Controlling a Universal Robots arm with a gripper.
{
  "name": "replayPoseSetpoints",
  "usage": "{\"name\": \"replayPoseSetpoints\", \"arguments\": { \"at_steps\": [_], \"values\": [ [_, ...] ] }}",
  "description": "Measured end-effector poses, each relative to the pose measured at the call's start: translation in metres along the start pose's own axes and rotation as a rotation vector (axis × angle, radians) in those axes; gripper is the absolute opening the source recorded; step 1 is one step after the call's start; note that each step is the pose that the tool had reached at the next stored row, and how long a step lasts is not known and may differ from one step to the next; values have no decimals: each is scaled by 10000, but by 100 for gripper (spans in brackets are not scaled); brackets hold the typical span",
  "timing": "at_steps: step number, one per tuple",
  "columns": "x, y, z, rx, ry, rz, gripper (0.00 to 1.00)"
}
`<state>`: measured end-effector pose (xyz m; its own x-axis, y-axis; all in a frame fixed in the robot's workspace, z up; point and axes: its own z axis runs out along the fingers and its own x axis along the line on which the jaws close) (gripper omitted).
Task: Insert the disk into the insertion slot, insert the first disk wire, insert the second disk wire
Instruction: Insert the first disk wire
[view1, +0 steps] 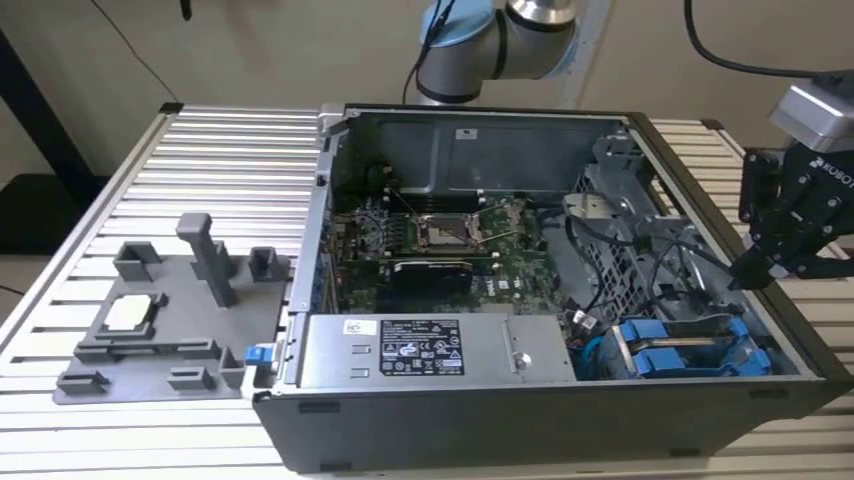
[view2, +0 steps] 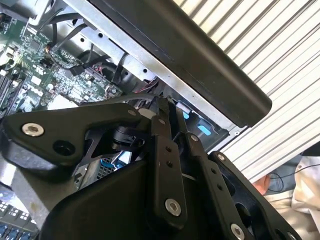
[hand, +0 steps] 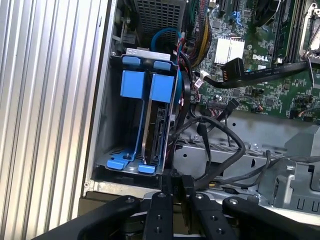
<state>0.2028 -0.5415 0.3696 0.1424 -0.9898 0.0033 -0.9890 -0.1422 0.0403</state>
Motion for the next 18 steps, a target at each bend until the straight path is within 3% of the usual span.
{"name": "replayPoseSetpoints", "arguments": {
  "at_steps": [4,10,13,18],
  "values": [
    [-8,53,21,3,1,0,19],
    [-23,252,70,79,12,0,19],
    [-7,303,98,180,28,2,19],
    [54,337,135,438,71,4,19]
  ]
}}
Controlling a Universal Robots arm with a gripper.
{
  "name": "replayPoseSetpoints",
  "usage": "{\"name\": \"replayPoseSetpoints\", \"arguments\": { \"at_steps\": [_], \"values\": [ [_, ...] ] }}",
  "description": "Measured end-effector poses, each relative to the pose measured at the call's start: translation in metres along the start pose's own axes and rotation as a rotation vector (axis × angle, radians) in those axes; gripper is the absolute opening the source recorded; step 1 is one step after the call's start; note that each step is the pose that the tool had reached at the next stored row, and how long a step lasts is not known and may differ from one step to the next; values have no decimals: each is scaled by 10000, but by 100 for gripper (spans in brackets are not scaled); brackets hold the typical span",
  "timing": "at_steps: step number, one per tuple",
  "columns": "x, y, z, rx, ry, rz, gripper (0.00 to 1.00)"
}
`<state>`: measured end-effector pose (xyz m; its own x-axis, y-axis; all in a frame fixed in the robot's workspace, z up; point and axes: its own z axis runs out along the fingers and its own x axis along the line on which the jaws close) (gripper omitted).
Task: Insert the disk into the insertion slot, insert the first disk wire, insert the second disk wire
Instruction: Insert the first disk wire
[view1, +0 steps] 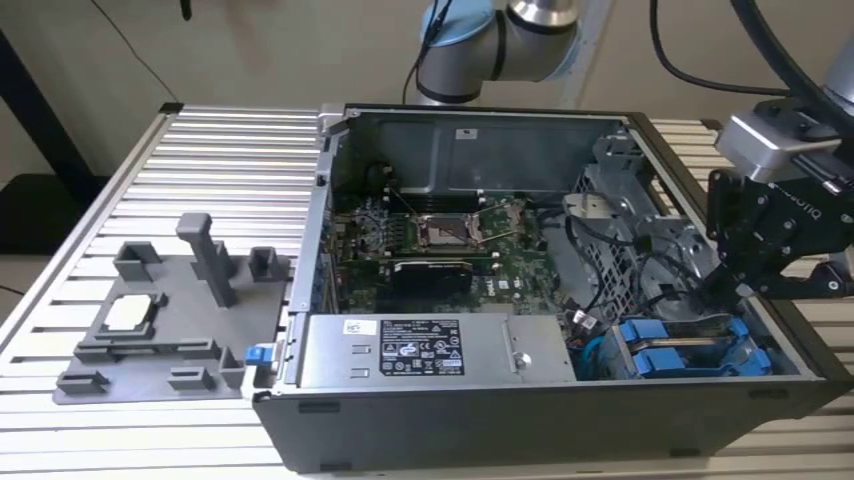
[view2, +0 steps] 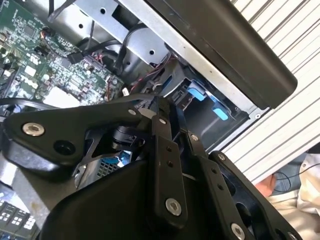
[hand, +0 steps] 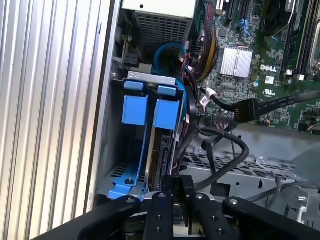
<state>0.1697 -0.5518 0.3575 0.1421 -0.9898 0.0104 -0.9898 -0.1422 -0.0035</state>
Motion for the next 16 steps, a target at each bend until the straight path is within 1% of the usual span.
{"name": "replayPoseSetpoints", "arguments": {
  "at_steps": [2,5,7,10,16],
  "values": [
    [15,12,16,37,27,21,19],
    [19,20,41,115,113,128,19],
    [19,28,63,171,151,213,19],
    [16,46,78,176,161,385,19],
    [15,48,79,179,165,476,19]
  ]
}}
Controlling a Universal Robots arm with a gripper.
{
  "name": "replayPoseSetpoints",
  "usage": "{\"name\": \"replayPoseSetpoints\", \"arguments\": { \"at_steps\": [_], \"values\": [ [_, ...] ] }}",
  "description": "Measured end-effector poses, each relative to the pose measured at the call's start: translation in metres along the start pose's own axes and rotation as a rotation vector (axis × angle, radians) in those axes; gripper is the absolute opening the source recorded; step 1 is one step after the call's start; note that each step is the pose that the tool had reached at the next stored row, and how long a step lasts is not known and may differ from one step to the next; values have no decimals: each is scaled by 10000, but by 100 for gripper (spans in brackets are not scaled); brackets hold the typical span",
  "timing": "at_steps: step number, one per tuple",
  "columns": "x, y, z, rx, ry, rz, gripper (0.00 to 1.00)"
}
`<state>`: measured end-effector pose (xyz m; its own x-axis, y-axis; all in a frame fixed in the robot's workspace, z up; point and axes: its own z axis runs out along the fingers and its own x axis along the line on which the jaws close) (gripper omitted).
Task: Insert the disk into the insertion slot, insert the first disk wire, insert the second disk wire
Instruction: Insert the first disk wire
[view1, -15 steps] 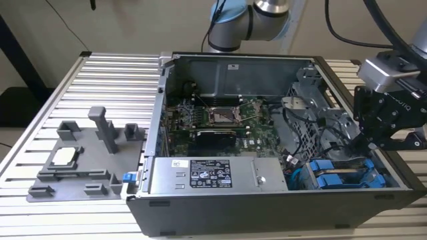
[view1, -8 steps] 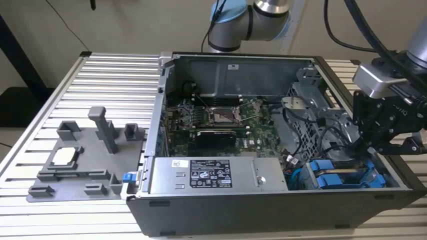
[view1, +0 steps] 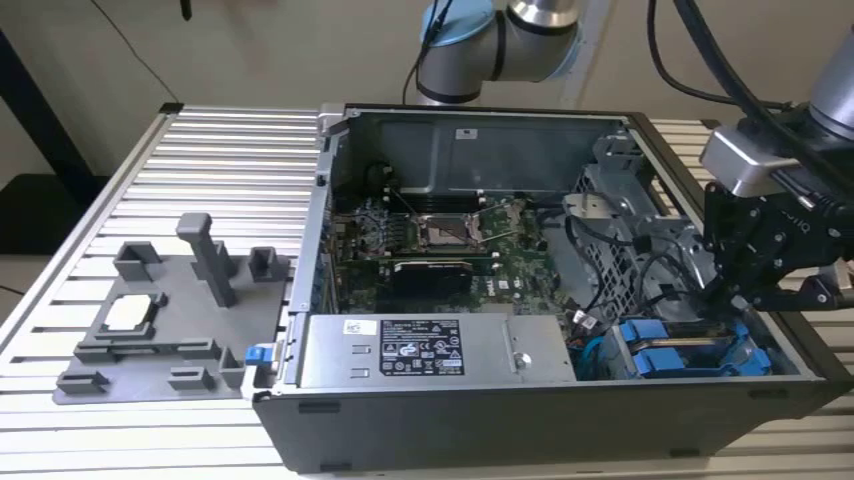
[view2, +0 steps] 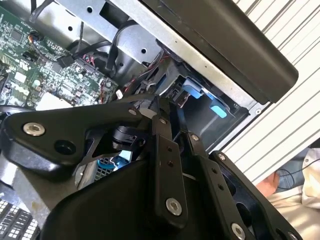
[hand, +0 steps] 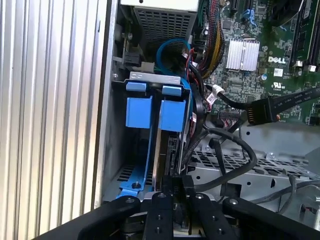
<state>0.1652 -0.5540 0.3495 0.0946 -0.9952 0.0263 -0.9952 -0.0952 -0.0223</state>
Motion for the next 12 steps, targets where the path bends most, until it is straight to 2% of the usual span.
{"name": "replayPoseSetpoints", "arguments": {
  "at_steps": [7,12],
  "values": [
    [-1,1,32,16,53,730,19],
    [0,1,48,37,95,1022,19]
  ]
}}
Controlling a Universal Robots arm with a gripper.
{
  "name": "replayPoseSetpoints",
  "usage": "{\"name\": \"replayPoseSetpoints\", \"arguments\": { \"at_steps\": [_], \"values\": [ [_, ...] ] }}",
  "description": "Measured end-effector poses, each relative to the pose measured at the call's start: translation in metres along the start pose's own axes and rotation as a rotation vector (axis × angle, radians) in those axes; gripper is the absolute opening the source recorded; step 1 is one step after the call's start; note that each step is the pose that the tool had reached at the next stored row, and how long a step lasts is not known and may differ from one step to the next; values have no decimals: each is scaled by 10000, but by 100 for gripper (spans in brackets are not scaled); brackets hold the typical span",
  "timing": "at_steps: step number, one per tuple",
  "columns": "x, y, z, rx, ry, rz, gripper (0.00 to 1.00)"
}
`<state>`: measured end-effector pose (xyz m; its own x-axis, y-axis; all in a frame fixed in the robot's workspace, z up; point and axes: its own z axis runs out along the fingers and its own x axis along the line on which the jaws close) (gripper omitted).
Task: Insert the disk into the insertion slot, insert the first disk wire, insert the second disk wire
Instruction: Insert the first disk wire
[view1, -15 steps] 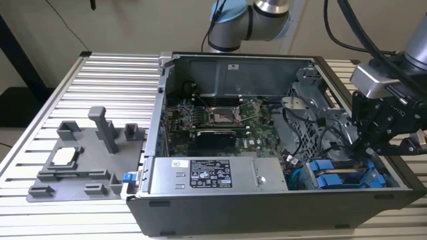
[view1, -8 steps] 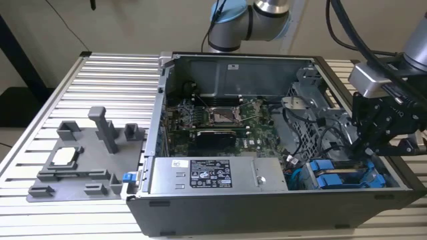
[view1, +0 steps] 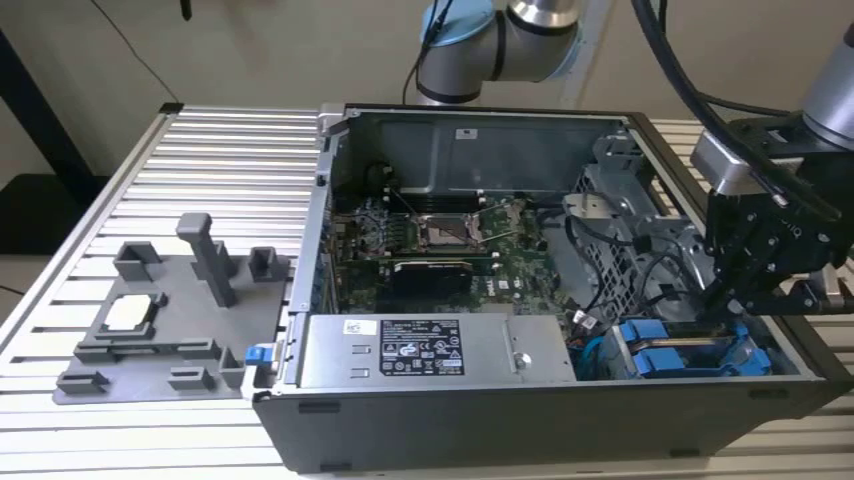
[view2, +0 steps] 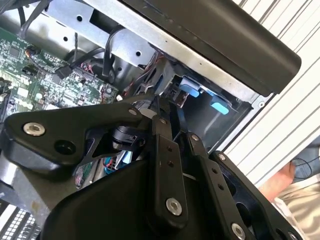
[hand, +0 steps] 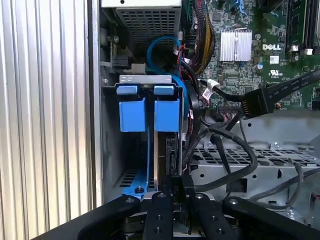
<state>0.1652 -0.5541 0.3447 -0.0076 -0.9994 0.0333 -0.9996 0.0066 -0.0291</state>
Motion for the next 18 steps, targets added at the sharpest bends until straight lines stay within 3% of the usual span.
{"name": "replayPoseSetpoints", "arguments": {
  "at_steps": [8,18],
  "values": [
    [-1,2,23,104,6,13,19],
    [-2,21,43,106,16,44,19]
  ]
}}
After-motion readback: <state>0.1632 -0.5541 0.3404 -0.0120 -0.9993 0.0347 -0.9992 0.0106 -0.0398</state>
